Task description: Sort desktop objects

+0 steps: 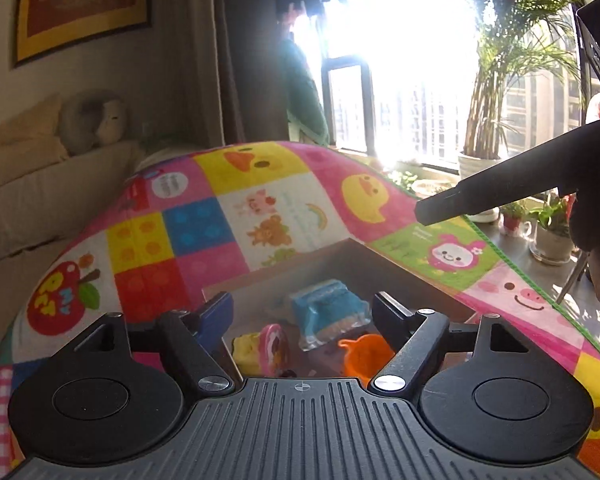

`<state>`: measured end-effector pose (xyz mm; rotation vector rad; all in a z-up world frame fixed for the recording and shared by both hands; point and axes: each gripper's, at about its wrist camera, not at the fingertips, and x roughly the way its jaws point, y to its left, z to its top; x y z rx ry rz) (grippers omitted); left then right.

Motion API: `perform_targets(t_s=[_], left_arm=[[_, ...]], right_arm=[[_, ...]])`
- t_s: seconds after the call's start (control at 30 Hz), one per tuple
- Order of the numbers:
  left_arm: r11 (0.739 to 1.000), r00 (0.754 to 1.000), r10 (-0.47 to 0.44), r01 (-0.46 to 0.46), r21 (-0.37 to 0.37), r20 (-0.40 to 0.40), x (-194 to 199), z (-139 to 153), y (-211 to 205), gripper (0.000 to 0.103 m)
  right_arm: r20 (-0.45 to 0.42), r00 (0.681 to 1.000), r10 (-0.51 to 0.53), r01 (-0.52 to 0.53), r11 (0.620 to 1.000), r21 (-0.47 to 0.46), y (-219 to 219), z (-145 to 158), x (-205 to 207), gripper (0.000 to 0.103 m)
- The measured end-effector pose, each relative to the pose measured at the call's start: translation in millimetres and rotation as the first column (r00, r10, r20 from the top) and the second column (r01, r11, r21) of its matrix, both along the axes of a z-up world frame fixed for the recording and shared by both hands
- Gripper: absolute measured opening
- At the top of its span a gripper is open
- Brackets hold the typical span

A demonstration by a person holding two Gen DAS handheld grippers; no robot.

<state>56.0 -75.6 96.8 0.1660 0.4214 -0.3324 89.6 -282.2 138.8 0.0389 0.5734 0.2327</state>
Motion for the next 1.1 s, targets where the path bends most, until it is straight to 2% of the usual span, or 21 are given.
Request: perform_targets(t_s=[0.03,0.13,0.3,0.43,0.53,0.67,0.77,0.87,1.07,1.1], left_arm=[[1.000,1.000,0.012,-0.012,-0.009,-0.007,-8,-4,8,0.094],[0.999,0.998,0.047,-0.047,-0.009,-0.046,-38,-19,30,0.095],[0.993,0.989,0.111,-0.105,0.057,-0.101,-79,-46,57,0.096],[0.979,0.977,0.185,-0.173,0.107,-0.105,-102,-57,81,0.097],[0.967,0.963,0.245,-0.235,0.099,-0.112,-111,-61,102,0.097],[0.950,0.944,0.310,-0.301,0.089,-0.111,-115,-65,122,0.098],[0.930,0.931,0.356,-0.345,0.128,-0.077,-117,-67,131,0.099],[0.907,0.914,0.402,-0.389,0.163,-0.056,-119,-71,141,0.099],[0.934,0.922,0.357,-0.357,0.030,-0.150,-122,-69,162,0.100],[0.934,0.922,0.354,-0.356,0.017,-0.159,-121,-69,163,0.100]], right_arm=[[-0.003,1.000,0.004,-0.004,1.000,0.017,-3,-4,-1,0.034],[0.008,1.000,-0.015,0.015,1.000,0.015,-7,-14,-9,0.048],[-0.026,1.000,-0.002,0.001,0.999,-0.034,5,-31,-22,0.048],[-0.038,0.994,0.104,-0.107,0.990,-0.087,39,-44,-47,0.048],[-0.062,0.970,0.233,-0.239,0.965,-0.110,77,-54,-67,0.048],[-0.100,0.910,0.403,-0.413,0.903,-0.117,138,-72,-87,0.049],[-0.107,0.881,0.460,-0.471,0.873,-0.127,177,-80,-87,0.057],[-0.126,0.876,0.466,-0.480,0.869,-0.123,205,-86,-70,0.059],[-0.219,0.878,0.427,-0.448,0.892,-0.056,228,-106,-33,0.059],[-0.233,0.873,0.429,-0.451,0.891,-0.050,227,-109,-33,0.054]])
